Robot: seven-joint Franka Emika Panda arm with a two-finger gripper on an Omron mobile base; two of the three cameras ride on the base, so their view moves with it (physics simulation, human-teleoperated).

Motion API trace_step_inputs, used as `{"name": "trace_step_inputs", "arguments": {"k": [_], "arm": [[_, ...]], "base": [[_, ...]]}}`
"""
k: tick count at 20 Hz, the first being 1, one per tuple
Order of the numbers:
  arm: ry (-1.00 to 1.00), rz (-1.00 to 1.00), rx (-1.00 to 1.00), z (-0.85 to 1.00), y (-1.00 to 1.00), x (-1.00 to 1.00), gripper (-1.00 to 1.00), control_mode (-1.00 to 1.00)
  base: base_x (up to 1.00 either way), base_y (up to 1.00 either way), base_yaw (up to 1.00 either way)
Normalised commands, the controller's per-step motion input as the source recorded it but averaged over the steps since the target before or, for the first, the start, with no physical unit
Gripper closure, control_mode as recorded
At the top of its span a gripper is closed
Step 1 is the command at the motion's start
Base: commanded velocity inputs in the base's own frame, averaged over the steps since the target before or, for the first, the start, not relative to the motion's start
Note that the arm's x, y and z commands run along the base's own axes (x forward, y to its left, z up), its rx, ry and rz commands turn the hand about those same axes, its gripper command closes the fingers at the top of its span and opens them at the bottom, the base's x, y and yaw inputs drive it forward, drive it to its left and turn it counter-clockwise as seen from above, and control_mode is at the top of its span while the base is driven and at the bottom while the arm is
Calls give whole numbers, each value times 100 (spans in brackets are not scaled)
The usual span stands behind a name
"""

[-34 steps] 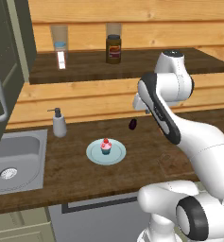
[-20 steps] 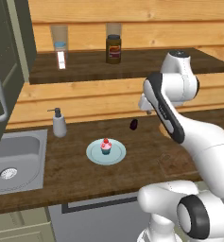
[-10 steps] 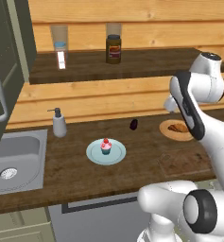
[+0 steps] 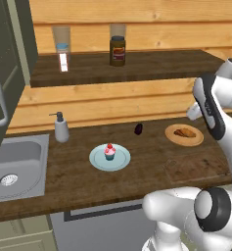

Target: From the different types of pastries on the counter, select a croissant and place it on the cutting board. Then retrieve a jar of jam from the cabinet and place it alongside the croissant on the cutting board.

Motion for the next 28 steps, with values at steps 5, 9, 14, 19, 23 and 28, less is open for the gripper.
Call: {"name": "trace_step_inputs", "arguments": {"k": [5,9,14,19,23,28], "arm": [[14,15,-4,-99,-47,-1,-100,-100],[18,15,-4,-100,-37,0,-100,-100],[7,4,0,-24,-15,9,-100,-100],[0,0,0,1,-28,52,-100,-100],[-10,0,-2,0,-11,64,-100,-100],[-25,0,-12,0,0,43,-100,-100]], "base": [[0,0,0],[0,0,0],[0,0,0],[0,0,0],[0,0,0],[0,0,0]]}}
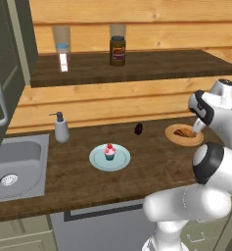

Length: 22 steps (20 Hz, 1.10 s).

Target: From the different types of pastries on the counter, select a croissant and place it on the cutting board. Then retrieve a jar of jam from the cabinet and place it alongside the croissant on the cutting board.

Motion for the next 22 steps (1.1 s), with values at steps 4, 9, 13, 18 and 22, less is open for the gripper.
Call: {"name": "trace_step_inputs", "arguments": {"k": [4,9,13,18,22], "arm": [[-14,0,-5,-1,0,2,-100,-100],[-55,0,-25,-7,-2,0,-100,-100],[-24,0,-11,-9,-1,0,-100,-100],[0,0,-13,-52,0,29,-100,-100],[0,0,-5,-14,-2,38,-100,-100]], "base": [[0,0,0],[0,0,0],[0,0,0],[0,0,0],[0,0,0]]}}
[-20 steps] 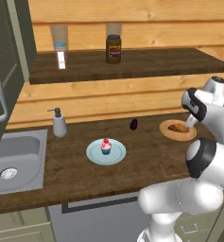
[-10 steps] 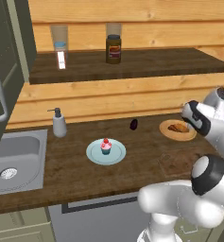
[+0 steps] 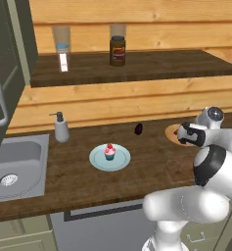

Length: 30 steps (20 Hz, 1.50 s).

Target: From the different types of pastries on the counter, select a croissant and place it on the cutting board. Then retrieve a jar of jam from the cabinet and place it alongside the croissant on the cutting board.

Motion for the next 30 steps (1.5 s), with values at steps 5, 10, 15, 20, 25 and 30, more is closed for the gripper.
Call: {"name": "trace_step_inputs", "arguments": {"k": [5,10,15,20,25,30], "arm": [[0,0,1,0,-34,38,-100,-100],[2,0,4,0,-39,43,-100,-100],[3,0,0,-3,-1,11,-100,-100],[9,0,0,-32,0,42,-100,-100],[0,1,1,-5,-7,24,-100,-100],[1,6,2,-13,-19,49,-100,-100]], "base": [[0,0,0],[0,0,0],[0,0,0],[0,0,0],[0,0,0],[0,0,0]]}}
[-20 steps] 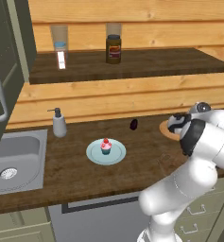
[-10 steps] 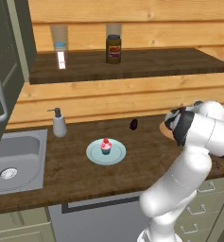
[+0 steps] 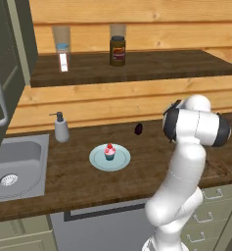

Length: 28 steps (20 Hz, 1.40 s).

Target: From the different types of pastries on the counter, select a croissant and place it on the cutting board. Then retrieve a jar of jam from the cabinet and place it alongside the croissant on the cutting board.

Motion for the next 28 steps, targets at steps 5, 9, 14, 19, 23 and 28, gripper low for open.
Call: {"name": "trace_step_inputs", "arguments": {"k": [5,9,14,19,23,28], "arm": [[6,0,0,-25,-3,14,-100,-100],[10,3,0,-47,-6,26,-100,-100],[17,2,0,-46,0,23,100,-100],[26,10,8,-39,-18,48,100,-100],[35,11,7,5,-19,29,100,-100],[20,18,0,91,-28,-30,100,-100]], "base": [[0,0,0],[0,0,0],[0,0,0],[0,0,0],[0,0,0],[0,0,0]]}}
